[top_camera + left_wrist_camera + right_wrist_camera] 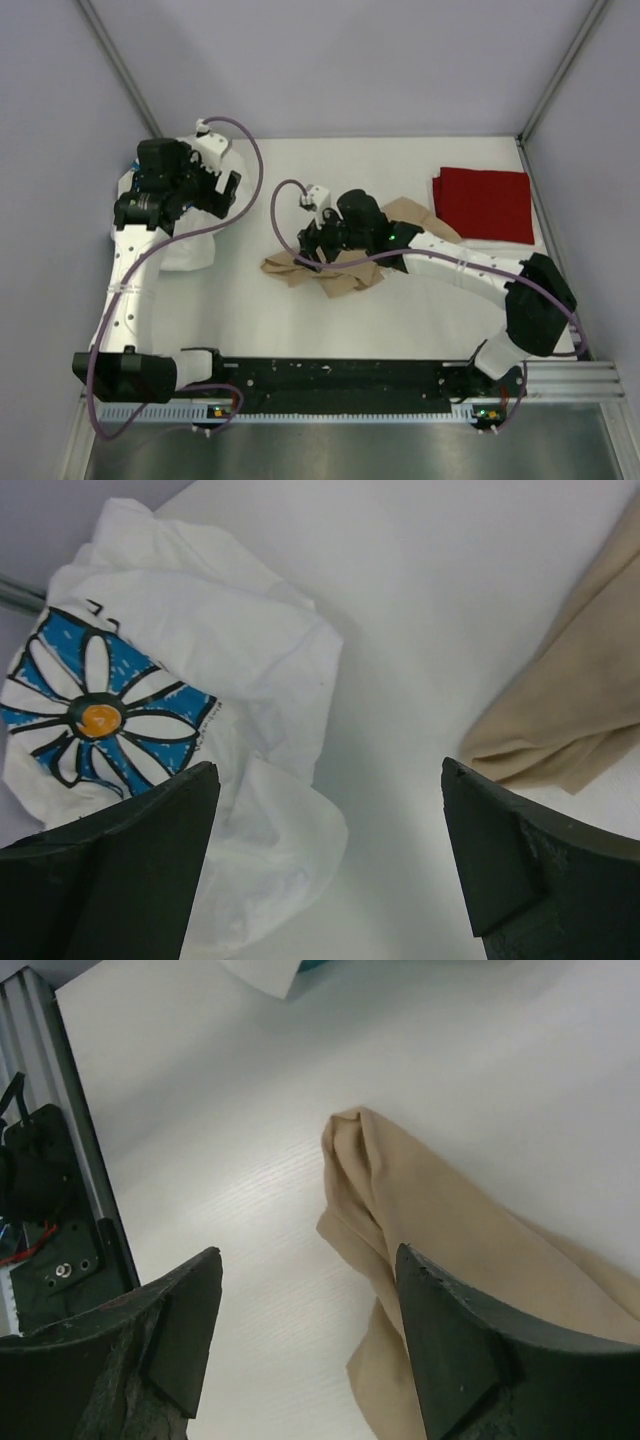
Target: Fold and stack the t-shirts
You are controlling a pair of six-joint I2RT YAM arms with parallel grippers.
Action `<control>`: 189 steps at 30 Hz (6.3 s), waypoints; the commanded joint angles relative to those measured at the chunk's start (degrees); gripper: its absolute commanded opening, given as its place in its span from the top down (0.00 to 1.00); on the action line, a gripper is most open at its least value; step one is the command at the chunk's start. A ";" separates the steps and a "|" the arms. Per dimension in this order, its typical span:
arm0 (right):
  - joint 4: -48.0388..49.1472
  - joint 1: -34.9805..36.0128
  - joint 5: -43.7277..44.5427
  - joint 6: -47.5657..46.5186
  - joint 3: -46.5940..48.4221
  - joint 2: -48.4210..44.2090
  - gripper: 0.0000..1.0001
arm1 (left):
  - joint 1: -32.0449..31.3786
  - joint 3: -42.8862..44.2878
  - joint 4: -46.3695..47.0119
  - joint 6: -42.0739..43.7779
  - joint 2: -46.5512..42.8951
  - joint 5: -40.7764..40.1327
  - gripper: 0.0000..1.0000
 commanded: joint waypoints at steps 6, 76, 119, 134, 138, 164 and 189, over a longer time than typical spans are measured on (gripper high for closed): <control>-3.59 -12.11 9.72 8.67 -14.74 -11.23 0.44 | -2.43 -10.47 -4.94 7.21 1.85 16.32 0.34; -18.18 -36.80 1.02 8.94 18.55 -47.53 1.00 | -10.08 29.06 -10.49 18.91 -5.61 -20.52 1.00; -22.23 -36.10 16.41 5.86 1.41 5.01 0.43 | -10.17 -18.71 -9.95 29.27 3.20 -6.26 0.38; -21.52 -36.01 16.33 5.42 8.35 21.46 0.40 | -9.73 -42.57 3.39 36.67 5.97 -7.94 0.01; -21.44 -36.19 15.80 5.42 7.92 21.46 0.74 | -10.43 -42.74 9.45 33.25 12.39 -10.92 0.01; -28.10 -36.89 18.52 2.87 4.91 -24.22 1.00 | -8.68 2.94 -22.19 19.17 -12.28 -17.93 1.00; -27.24 -43.12 11.23 2.77 31.26 -19.09 1.00 | -7.88 21.64 -9.01 11.19 1.04 -20.68 1.00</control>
